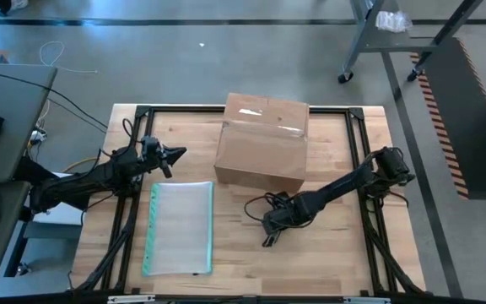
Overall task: Unpack boxes
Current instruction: Open the cardboard box using the black cutter
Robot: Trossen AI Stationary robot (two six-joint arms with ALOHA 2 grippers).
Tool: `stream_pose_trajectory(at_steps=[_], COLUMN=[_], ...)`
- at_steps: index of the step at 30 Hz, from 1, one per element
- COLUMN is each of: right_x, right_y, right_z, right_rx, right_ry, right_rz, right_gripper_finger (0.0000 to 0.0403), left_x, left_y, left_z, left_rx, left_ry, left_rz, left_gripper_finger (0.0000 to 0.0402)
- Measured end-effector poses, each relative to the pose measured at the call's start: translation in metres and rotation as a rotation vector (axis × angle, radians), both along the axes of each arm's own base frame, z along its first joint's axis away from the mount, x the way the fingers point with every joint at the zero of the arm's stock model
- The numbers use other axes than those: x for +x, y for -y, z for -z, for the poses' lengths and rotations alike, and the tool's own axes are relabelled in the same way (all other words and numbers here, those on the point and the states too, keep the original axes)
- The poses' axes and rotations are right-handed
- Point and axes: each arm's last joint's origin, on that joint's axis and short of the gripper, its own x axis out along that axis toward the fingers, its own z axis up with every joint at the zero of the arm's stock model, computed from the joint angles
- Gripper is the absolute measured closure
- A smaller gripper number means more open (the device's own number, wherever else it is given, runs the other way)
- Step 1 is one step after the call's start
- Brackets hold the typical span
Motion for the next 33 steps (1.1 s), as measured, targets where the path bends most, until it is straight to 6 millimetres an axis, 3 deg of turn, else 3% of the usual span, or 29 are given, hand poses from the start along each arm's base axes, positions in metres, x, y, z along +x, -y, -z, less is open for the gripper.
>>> stream_pose_trajectory(at_steps=[8, 21, 29, 33], right_x=[-0.003, -0.003, -0.001, 0.004], right_y=[0.001, 0.002, 0.000, -0.009], right_z=[0.001, 0.002, -0.001, -0.019], right_rx=[-0.063, -0.067, -0.099, -0.200], right_ry=[-0.014, -0.016, 0.033, 0.232], right_rz=[-0.110, -0.110, -0.112, -0.127], right_gripper_finger=[0.0192, 0.0283, 0.0290, 0.0290], left_x=[0.000, 0.000, 0.000, 0.000], left_y=[0.000, 0.001, 0.001, 0.001], left_z=[0.000, 0.000, 0.000, 0.000], left_rx=[-0.002, -0.003, -0.003, -0.003], left_ry=[-0.002, -0.004, -0.003, -0.004], left_rz=[0.010, 0.025, 0.025, 0.025], left_gripper_finger=[0.0401, 0.0401, 0.0401, 0.0401])
